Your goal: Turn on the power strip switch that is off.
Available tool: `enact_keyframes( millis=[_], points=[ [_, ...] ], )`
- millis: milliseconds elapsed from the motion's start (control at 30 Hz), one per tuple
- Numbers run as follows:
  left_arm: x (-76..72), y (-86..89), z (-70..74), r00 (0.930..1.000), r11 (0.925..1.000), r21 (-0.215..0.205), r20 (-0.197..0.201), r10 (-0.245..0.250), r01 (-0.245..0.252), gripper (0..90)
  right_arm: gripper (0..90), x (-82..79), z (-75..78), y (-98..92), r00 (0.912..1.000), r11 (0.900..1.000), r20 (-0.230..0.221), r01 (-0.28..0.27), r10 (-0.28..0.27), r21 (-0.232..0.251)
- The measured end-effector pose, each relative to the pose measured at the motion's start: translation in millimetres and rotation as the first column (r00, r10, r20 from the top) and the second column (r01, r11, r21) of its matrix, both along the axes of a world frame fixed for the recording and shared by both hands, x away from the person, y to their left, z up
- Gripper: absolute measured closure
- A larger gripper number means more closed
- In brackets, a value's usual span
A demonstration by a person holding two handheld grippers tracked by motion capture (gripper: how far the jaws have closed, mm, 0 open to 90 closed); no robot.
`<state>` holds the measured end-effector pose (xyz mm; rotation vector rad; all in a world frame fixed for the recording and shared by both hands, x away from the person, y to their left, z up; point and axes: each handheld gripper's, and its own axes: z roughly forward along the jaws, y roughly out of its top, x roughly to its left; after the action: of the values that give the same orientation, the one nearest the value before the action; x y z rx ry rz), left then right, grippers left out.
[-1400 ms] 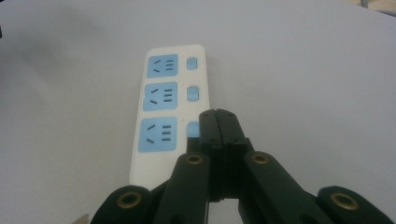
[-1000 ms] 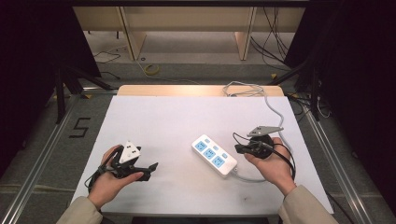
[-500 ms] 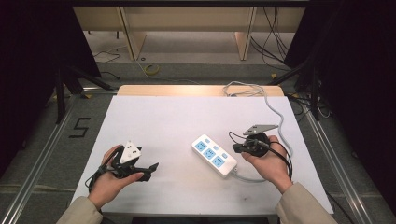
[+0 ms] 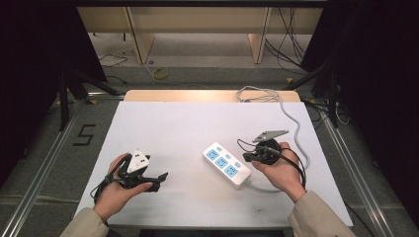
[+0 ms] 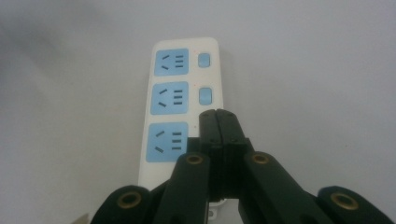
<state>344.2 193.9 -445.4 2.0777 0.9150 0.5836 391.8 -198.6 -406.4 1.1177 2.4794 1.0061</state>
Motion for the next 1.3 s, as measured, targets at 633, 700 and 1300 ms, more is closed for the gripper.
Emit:
enact_keyframes(
  millis=[633, 700, 1300],
  points=[
    [-0.2, 0.4, 0.7, 1.0, 1.0, -0.007, 0.0, 0.0, 0.0, 15.6, 90.0, 3.3, 1.8, 14.3, 0.9996, 0.999, -0.016, -0.022, 0.022, -0.024],
    [0.0, 0.4, 0.7, 1.0, 1.0, -0.006, -0.001, 0.0, 0.0, 15.6, 90.0, 3.7, 1.9, 15.1, 0.9995, 0.999, -0.022, -0.025, 0.024, -0.025],
    [-0.2, -0.2, 0.9, 1.0, 1.0, -0.005, -0.001, -0.001, 0.001, 15.5, 90.0, 11.1, -0.9, 21.1, 0.9982, 0.998, -0.055, -0.029, 0.026, -0.056]
  ],
)
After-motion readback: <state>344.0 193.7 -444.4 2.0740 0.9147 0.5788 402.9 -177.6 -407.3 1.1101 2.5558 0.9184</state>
